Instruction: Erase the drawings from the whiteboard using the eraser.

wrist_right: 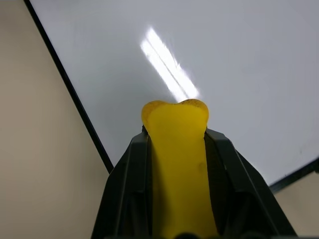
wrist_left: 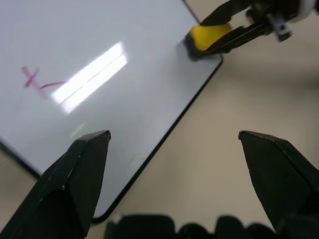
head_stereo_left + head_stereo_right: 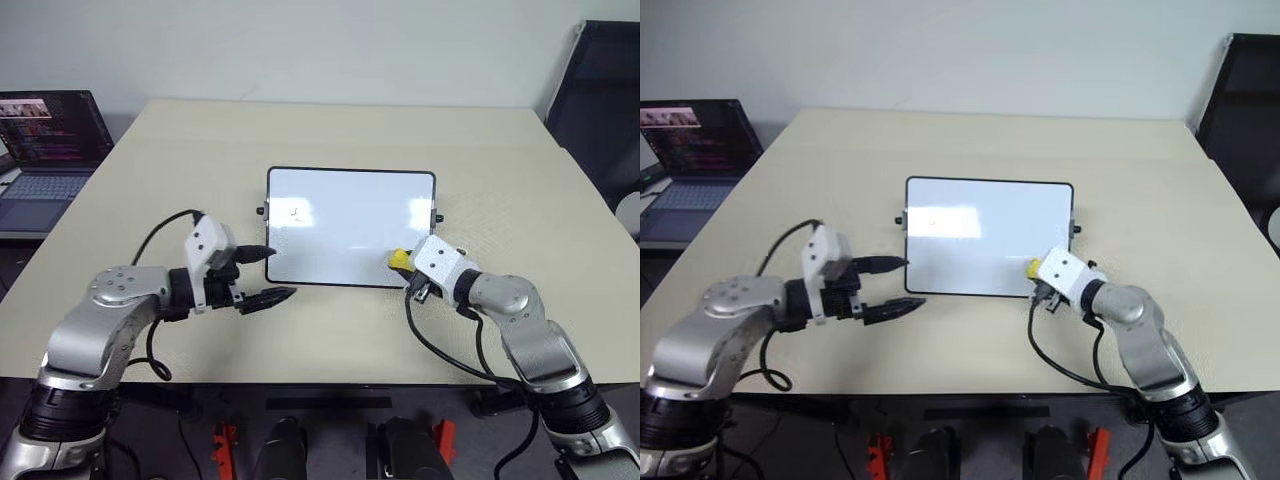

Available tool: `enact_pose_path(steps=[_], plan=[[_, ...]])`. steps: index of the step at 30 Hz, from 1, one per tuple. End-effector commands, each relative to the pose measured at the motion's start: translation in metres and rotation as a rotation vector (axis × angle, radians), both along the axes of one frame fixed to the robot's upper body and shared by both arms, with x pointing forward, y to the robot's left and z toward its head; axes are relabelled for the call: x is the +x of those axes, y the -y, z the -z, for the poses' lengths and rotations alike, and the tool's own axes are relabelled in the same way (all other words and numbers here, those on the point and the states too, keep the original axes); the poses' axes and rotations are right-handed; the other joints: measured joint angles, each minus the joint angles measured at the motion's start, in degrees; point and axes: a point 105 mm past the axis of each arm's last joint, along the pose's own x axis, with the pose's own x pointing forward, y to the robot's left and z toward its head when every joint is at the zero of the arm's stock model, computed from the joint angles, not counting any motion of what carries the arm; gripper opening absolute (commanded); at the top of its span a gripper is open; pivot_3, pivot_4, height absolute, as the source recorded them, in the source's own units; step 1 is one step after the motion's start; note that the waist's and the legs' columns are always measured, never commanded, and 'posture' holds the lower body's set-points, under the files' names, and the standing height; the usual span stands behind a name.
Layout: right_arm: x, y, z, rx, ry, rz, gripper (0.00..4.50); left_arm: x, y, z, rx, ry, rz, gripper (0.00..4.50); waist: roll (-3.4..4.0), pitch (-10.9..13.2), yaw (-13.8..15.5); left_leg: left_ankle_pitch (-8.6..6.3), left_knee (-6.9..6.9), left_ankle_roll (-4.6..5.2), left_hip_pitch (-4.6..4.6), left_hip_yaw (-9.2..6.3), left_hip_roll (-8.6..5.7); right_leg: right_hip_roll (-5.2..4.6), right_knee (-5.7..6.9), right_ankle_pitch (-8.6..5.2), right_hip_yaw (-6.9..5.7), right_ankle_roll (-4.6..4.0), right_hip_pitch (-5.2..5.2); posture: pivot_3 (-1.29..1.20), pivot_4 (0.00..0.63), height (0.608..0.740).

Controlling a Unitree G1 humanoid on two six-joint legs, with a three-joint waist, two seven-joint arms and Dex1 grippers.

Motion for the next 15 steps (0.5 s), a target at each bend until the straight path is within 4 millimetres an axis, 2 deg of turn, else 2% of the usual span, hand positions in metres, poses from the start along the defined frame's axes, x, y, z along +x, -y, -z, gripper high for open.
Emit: enact_pose_path(steps=[1,5,8,11,15], plan=[[-0.017,-0.008,-0.019,0.103,-0.009,-0.065,1.07,-0.007,-0.015,-0.013,0.014,0.043,-0.059,4.5,0.0,0.0,0.2,-0.05,-0.02,-0.07,-0.02,0.0,0.0,0.0,-0.02,-0.03,-0.02,0.04,0.0,0.0,0.15,0.74],[-0.029,-0.03,-0.022,0.157,-0.037,-0.135,1.07,-0.013,-0.035,-0.012,0.015,0.031,-0.155,4.5,0.0,0.0,0.2,-0.18,-0.06,-0.25,-0.02,-0.03,0.01,0.0,0.01,-0.18,-0.05,0.11,-0.01,0.0,0.15,0.74],[-0.035,-0.065,-0.026,0.212,-0.042,-0.233,1.07,-0.013,-0.057,-0.008,0.031,0.035,-0.269,4.5,0.01,0.0,0.0,-0.19,-0.07,-0.27,0.01,-0.03,0.03,0.0,0.04,-0.23,-0.04,0.04,-0.02,0.0,0.15,0.74],[-0.013,-0.089,-0.037,0.202,0.05,-0.238,1.07,-0.012,-0.066,-0.01,0.018,0.046,-0.325,4.5,0.03,0.0,-0.2,-0.18,-0.05,-0.27,0.05,-0.05,0.03,0.0,0.1,-0.24,-0.04,0.01,-0.02,0.0,0.15,0.74],[0.01,-0.109,-0.054,0.2,0.034,-0.256,1.07,-0.013,-0.065,-0.01,0.019,0.043,-0.33,4.5,-0.01,0.0,0.0,-0.17,0.06,-0.28,0.06,-0.04,0.02,-0.01,0.04,-0.1,-0.04,-0.06,0.02,0.0,0.15,0.74]])
